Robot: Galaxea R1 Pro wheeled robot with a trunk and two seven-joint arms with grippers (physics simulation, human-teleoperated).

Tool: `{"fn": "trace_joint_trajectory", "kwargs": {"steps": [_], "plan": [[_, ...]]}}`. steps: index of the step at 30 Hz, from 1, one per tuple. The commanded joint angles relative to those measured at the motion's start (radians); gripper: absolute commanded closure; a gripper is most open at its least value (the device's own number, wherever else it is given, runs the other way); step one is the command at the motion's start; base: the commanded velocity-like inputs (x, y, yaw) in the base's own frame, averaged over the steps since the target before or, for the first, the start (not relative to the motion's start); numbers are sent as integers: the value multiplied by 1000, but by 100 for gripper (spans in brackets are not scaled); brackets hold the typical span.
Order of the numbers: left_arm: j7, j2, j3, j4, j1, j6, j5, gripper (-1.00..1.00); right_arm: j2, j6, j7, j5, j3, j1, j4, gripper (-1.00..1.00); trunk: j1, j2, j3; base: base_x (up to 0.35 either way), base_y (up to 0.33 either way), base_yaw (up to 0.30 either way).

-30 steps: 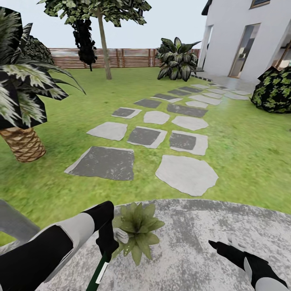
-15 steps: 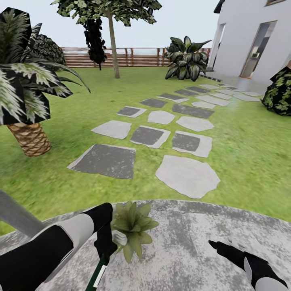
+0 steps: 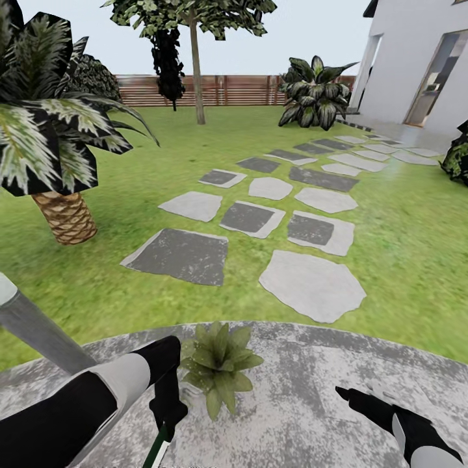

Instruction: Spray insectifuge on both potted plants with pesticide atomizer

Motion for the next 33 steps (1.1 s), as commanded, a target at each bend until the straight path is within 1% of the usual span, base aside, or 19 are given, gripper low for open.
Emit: {"fn": "trace_joint_trajectory", "kwargs": {"steps": [1, 6, 10, 16, 19, 25, 28, 29, 31, 33], "plan": [[-8, 0, 4, -1, 0, 6, -10, 100, 1, 5, 8, 6, -8, -1, -2, -100, 0, 0, -2, 0, 0, 228], [-8, 0, 4, -1, 0, 7, -9, 100, 1, 5, 8, 6, -8, -1, -1, -100, 0, 0, -5, 0, -10, 236], [-8, 0, 4, 0, 0, 8, -9, 100, 1, 5, 8, 7, -8, -1, -1, -100, 0, 0, -8, 0, -222, 226], [-8, 0, 5, 0, 0, 8, -9, 100, 1, 5, 8, 7, -8, -1, -2, -100, 0, 0, -9, 25, -220, 40], [-8, 0, 6, 0, 0, 8, -9, 100, 1, 5, 8, 7, -8, -1, -2, -100, 0, 0, -9, 16, -51, 107], [-8, 0, 10, -2, -1, 8, -8, 100, 1, 4, 8, 7, -8, -1, -2, -100, 0, 0, -12, 2, -6, 215], [-8, 1, 50, -2, -1, 8, -7, 100, 1, 5, 7, 7, -8, -1, -2, -100, 0, 0, -13, 0, 0, 231], [-8, 0, 70, -2, 0, 8, -7, 100, 1, 5, 7, 7, -8, -1, -2, -100, 0, 0, -13, 0, 0, 232], [-8, 0, 87, -2, -1, 8, -7, 100, 1, 5, 8, 7, -8, -1, -2, -100, 0, 0, -14, 0, 0, 195], [-14, 0, 94, -2, -1, 8, -7, 100, 1, 5, 8, 7, -8, -1, -2, -100, 0, 0, -14, 0, 0, 78]]}}
